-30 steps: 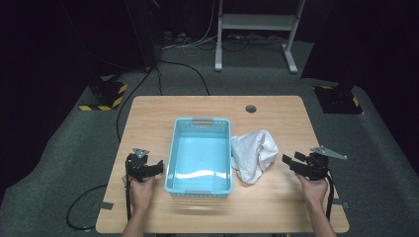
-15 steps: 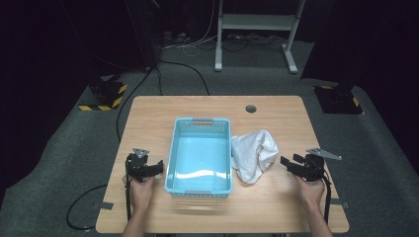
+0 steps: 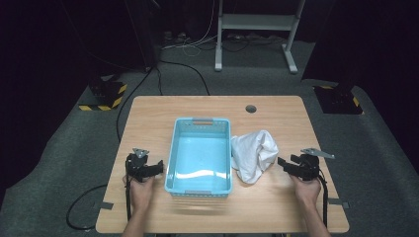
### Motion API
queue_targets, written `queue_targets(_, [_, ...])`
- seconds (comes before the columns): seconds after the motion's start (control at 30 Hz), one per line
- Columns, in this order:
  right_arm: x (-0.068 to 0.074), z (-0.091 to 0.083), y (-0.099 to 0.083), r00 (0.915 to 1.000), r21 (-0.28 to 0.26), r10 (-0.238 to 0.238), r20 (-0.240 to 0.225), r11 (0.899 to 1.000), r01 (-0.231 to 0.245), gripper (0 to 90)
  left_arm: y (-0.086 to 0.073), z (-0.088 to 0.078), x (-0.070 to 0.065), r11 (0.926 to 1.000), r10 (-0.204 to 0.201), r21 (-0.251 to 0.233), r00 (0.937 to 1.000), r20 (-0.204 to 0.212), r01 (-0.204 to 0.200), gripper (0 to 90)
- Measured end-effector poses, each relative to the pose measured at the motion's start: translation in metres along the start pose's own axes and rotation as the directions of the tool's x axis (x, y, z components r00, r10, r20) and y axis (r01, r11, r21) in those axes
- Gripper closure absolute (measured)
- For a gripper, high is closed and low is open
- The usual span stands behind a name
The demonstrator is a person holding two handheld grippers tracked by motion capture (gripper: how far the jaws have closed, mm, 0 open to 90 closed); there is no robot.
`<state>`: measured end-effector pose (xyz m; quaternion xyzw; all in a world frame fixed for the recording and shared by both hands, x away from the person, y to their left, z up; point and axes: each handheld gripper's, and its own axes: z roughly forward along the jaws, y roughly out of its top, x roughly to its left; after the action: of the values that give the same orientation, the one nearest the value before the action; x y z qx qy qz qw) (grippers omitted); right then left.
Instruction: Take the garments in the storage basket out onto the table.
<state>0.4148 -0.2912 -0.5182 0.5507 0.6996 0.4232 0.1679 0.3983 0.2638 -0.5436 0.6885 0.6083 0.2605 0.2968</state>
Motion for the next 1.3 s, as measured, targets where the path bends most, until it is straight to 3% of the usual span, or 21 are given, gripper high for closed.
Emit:
queue_targets(0.47, [-0.003, 0.009, -0.007, 0.9992, 0.003, 0.015, 0.038, 1.000, -0.015, 32.6, 0.000, 0.000, 0.000, 1.0000, 0.000, 0.000, 1.0000, 0.000, 0.000, 10.5])
queue_targets(1.3, [-0.001, 0.021, -0.013, 0.9955, 0.028, -0.010, 0.094, 1.000, 0.007, 31.7, 0.000, 0.000, 0.000, 1.0000, 0.000, 0.000, 1.0000, 0.000, 0.000, 10.5])
